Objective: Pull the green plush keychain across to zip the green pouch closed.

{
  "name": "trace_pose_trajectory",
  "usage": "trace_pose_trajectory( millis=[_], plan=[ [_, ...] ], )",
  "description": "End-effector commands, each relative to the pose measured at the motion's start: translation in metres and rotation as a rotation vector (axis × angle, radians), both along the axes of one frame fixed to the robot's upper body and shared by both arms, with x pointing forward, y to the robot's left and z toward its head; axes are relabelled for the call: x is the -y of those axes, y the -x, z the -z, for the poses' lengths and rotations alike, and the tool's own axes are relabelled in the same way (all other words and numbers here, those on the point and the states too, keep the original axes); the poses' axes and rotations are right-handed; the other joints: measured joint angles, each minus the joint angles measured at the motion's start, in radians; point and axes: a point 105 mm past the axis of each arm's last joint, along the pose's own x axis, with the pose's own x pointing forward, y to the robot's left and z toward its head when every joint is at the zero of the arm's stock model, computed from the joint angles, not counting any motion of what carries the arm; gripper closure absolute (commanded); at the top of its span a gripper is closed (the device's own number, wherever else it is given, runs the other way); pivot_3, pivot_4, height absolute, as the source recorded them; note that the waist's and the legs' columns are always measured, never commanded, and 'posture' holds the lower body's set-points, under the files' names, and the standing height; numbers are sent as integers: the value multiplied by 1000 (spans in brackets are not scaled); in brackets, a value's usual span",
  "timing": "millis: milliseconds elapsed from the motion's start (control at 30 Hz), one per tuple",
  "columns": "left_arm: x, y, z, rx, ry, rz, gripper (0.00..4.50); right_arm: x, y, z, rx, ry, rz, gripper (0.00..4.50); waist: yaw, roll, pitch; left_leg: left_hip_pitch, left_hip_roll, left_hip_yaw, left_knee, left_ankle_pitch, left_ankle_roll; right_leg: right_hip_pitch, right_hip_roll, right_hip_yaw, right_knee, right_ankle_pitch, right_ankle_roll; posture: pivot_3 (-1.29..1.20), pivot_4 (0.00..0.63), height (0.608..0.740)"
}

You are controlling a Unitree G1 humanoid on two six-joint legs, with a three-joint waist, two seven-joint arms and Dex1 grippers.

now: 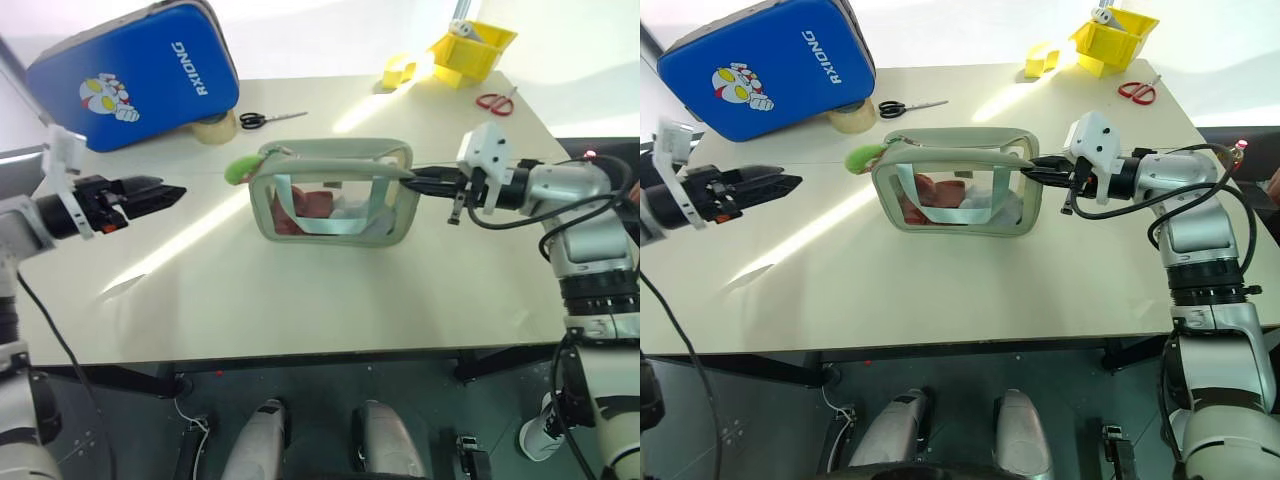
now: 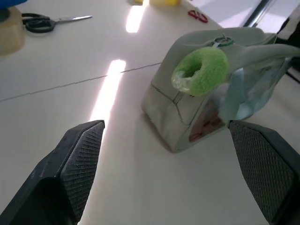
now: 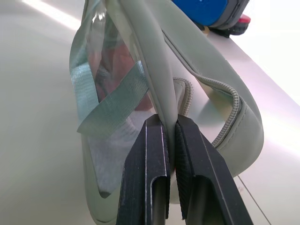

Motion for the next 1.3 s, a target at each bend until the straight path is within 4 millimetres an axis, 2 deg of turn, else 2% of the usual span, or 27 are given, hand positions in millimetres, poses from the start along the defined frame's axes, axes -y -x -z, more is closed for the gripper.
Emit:
trace_pose_trajectory(
  millis=[33, 200, 367, 667, 767, 1000, 1167, 1300],
  plan=[
    [16, 2, -12, 80, -8, 20, 0, -6, 4, -7, 43, 1, -28, 4457, 0, 0, 0, 0, 0, 0, 0, 0, 0, 0, 0, 0, 0, 0, 0, 0, 150, 740],
    [38, -7, -18, 116, 31, 45, 0, -7, 5, -7, 42, -5, -28, 4457, -1, 0, 0, 0, 0, 0, 1, 0, 0, 0, 0, 0, 0, 0, 0, 0, 150, 740],
    [45, -19, -18, 29, 187, 18, 0, -9, 6, -7, 44, -10, -27, 4457, -1, 0, 0, 0, 0, 0, 4, 0, 0, 1, 0, 0, 0, 0, 0, 0, 150, 740],
    [55, -30, -19, 60, 194, 20, 0, -8, 8, -7, 45, -13, -16, 4457, -2, 0, 0, -1, 0, 0, 6, 0, -1, 1, 0, 0, 0, 0, 0, 0, 150, 740],
    [59, -32, -21, 73, 196, 32, 912, -9, 8, -6, 43, -14, -14, 4500, 0, 0, 0, -1, 0, 0, 6, 0, -1, 1, 0, 0, 0, 0, 0, 0, 150, 740],
    [57, -36, -14, 72, 159, 28, 4453, -7, 8, -9, 50, -18, -3, 4500, 0, 0, 0, -1, 0, 1, 7, 0, -1, 1, 0, 1, 0, 0, 0, 0, 150, 740],
    [56, -38, -22, 105, 140, 23, 4453, -7, 7, -9, 52, -21, 3, 4500, 1, 0, 0, -1, 0, 1, 6, 0, -1, 1, 0, 1, 0, 0, 0, 0, 150, 740],
    [67, -36, -56, 214, 159, 50, 4453, -6, 7, -8, 54, -23, 7, 4500, 3, 0, 0, -1, 0, 0, 7, 0, -1, 1, 0, 0, 0, 0, 0, 0, 150, 740]
  ],
)
